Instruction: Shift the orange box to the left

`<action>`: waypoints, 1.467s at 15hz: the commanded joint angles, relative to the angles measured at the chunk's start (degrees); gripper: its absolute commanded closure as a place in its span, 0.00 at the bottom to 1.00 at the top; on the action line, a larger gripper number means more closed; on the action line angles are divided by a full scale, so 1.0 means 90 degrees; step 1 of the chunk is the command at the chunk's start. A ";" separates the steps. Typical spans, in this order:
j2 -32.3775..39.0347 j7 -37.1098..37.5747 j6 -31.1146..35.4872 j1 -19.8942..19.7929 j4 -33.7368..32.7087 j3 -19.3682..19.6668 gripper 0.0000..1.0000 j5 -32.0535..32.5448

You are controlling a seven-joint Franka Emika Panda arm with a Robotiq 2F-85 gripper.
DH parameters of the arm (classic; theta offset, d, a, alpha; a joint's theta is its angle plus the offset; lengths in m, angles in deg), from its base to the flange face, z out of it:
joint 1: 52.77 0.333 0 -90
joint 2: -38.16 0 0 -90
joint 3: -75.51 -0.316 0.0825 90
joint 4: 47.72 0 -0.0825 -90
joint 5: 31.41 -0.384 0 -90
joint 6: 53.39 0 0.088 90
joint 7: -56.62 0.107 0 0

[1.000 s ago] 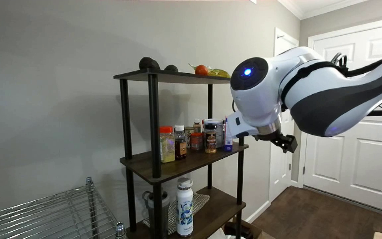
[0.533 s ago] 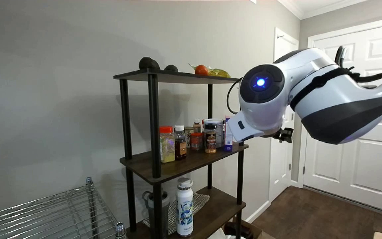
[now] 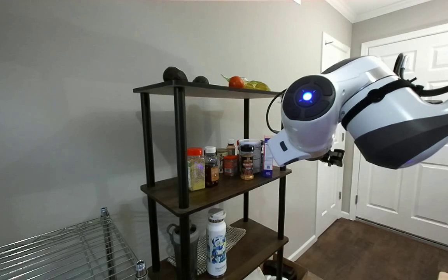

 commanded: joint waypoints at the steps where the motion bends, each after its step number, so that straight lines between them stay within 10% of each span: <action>1: 0.0235 -0.0044 0.0137 0.0075 -0.0062 0.0085 0.00 0.0216; 22: 0.2119 -0.0201 0.1590 -0.1263 -0.1110 0.0868 0.00 0.4303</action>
